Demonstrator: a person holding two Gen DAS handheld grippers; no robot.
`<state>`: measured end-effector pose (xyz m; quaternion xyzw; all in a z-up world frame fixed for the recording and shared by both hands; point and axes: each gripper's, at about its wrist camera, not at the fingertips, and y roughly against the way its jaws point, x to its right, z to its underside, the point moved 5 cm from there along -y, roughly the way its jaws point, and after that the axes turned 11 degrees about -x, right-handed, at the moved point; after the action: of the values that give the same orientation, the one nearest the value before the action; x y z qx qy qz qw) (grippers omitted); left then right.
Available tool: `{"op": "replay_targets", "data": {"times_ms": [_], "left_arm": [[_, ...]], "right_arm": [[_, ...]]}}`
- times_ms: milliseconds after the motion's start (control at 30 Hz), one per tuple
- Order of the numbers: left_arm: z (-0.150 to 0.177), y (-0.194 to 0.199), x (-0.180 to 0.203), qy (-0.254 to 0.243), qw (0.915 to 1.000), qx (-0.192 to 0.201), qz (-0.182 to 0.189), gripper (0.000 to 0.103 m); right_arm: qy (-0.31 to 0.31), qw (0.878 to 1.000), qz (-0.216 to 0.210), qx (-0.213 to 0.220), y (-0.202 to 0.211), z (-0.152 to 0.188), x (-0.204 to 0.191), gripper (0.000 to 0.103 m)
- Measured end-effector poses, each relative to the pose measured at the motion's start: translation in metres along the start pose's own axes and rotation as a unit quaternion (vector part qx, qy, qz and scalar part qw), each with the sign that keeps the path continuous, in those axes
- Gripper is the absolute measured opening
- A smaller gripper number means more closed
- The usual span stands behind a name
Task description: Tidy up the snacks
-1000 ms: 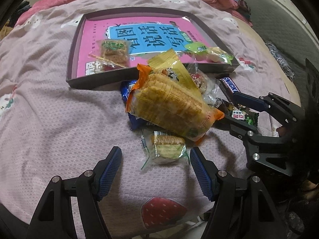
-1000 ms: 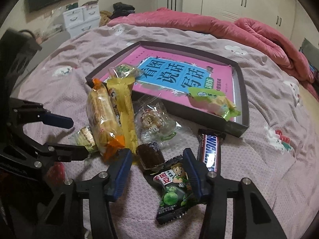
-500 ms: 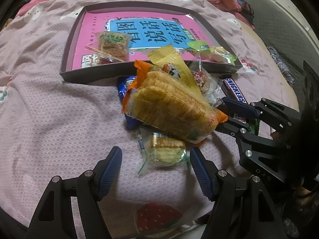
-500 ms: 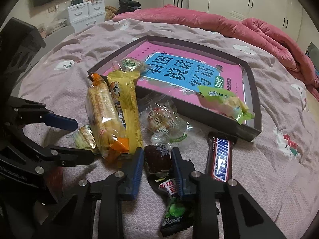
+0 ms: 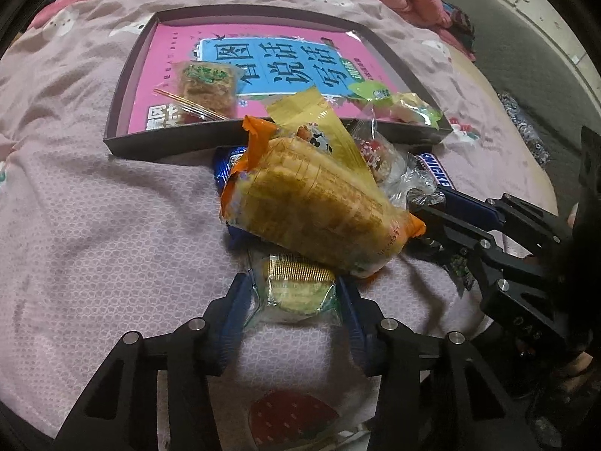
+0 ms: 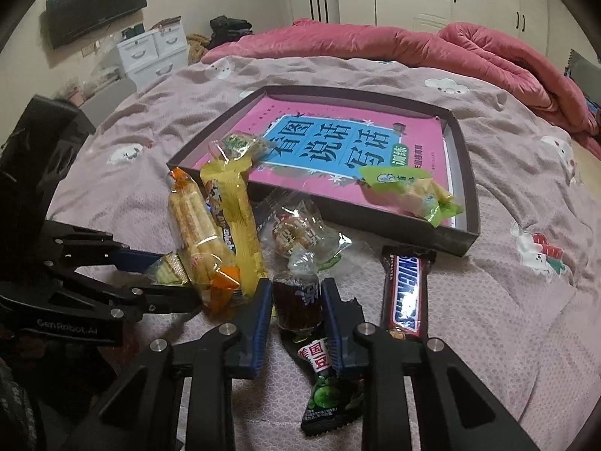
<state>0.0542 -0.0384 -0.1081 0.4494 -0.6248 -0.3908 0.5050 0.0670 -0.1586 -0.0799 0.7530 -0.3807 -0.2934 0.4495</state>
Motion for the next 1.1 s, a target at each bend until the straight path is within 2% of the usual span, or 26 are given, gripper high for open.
{"op": "replay_targets", "data": {"times_ms": [167, 367, 800, 1100], "left_arm": [[0.002, 0.011, -0.004, 0.007, 0.9999, 0.007, 0.007, 0.046], [0.002, 0.032, -0.017, 0.028, 0.9990, 0.035, 0.000, 0.046], [0.007, 0.050, -0.039, 0.065, 0.9962, 0.056, -0.016, 0.046], [0.000, 0.072, -0.047, 0.071, 0.9923, 0.098, -0.029, 0.046]], "right_arm": [[-0.003, 1.000, -0.004, 0.012, 0.006, -0.001, 0.000, 0.027], [-0.015, 0.999, -0.003, 0.035, 0.015, -0.004, 0.005, 0.027], [-0.039, 0.997, -0.003, 0.068, 0.030, -0.009, 0.016, 0.027], [-0.046, 0.994, -0.001, 0.096, 0.041, -0.014, 0.019, 0.027]]}}
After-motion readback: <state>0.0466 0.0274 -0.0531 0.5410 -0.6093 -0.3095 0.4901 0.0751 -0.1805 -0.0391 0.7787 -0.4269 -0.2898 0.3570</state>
